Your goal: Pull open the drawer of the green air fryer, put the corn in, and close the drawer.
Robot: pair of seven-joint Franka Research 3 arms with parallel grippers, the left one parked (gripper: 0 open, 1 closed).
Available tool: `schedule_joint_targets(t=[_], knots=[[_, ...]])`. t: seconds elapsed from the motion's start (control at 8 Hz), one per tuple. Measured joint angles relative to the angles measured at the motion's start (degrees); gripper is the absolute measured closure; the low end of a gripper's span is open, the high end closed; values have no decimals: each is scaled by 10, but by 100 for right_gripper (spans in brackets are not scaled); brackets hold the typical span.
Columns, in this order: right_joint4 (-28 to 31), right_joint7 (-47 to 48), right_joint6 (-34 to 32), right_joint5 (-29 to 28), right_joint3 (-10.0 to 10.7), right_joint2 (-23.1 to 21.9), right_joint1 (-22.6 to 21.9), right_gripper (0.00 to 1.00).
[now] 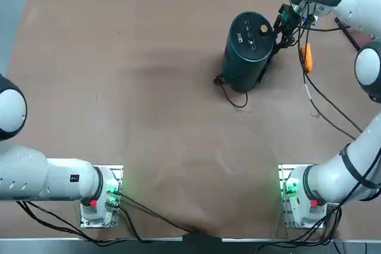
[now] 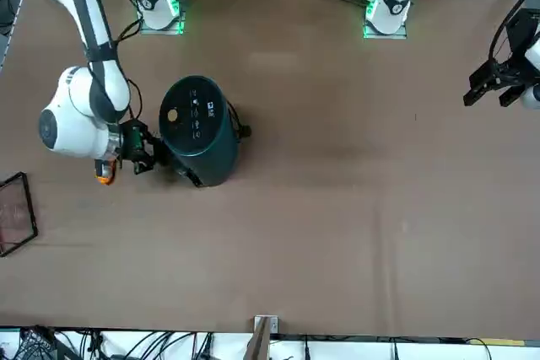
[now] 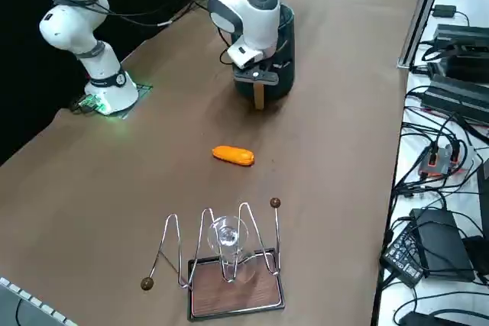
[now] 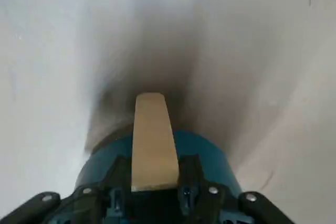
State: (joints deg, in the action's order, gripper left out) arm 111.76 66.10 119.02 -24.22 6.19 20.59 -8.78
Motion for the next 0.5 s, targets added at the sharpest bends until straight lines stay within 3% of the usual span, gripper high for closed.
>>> schedule_joint_targets(t=[0.5], knots=[[-3, -2, 14, 40, 2, 0, 33, 52]])
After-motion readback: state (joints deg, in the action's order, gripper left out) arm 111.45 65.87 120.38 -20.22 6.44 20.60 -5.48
